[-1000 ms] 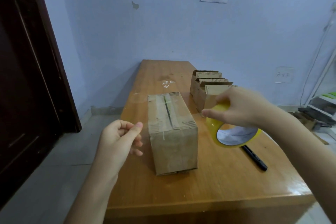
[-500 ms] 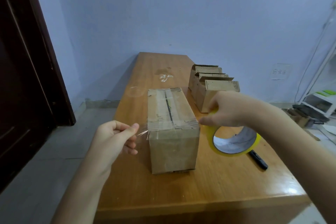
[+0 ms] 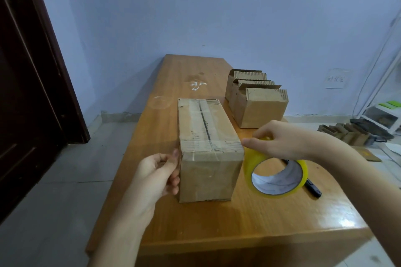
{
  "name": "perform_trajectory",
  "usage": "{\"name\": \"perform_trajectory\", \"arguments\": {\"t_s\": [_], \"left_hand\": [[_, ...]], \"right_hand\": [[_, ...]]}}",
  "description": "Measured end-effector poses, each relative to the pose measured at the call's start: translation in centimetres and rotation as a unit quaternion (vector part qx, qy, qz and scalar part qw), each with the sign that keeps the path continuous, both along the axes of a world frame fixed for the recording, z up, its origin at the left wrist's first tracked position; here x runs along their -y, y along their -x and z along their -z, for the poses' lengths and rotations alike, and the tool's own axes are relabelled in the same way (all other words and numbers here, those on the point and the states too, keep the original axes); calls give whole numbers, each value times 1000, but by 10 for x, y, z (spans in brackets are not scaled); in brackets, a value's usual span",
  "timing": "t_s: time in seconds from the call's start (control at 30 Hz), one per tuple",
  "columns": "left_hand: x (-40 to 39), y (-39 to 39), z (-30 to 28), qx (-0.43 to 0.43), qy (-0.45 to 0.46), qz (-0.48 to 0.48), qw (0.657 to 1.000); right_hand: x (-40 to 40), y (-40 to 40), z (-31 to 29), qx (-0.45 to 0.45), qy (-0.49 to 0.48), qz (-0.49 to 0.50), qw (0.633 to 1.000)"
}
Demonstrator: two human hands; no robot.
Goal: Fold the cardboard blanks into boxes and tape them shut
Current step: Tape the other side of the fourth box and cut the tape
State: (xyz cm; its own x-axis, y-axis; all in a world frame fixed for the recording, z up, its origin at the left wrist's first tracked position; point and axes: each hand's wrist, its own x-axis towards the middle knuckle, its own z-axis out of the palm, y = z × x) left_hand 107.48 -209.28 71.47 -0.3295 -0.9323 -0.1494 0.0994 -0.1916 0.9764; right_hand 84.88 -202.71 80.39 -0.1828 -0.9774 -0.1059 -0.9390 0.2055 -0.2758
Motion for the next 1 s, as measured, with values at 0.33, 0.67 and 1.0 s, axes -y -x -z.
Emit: {"name": "perform_trajectory", "arguments": {"t_s": [0.33,0.67,1.0], "left_hand": [[-14,4,22,-7,-33,-112,993],[-57,22,25,33,142,-43,988],[-34,13,-32,437,595,-25,674]], "right_hand": [[6,-7,0,-1,-7,11,1000],[12,-17,2,9,-11,24,1000],[12,-23,2,18,-3,21,1000]]}}
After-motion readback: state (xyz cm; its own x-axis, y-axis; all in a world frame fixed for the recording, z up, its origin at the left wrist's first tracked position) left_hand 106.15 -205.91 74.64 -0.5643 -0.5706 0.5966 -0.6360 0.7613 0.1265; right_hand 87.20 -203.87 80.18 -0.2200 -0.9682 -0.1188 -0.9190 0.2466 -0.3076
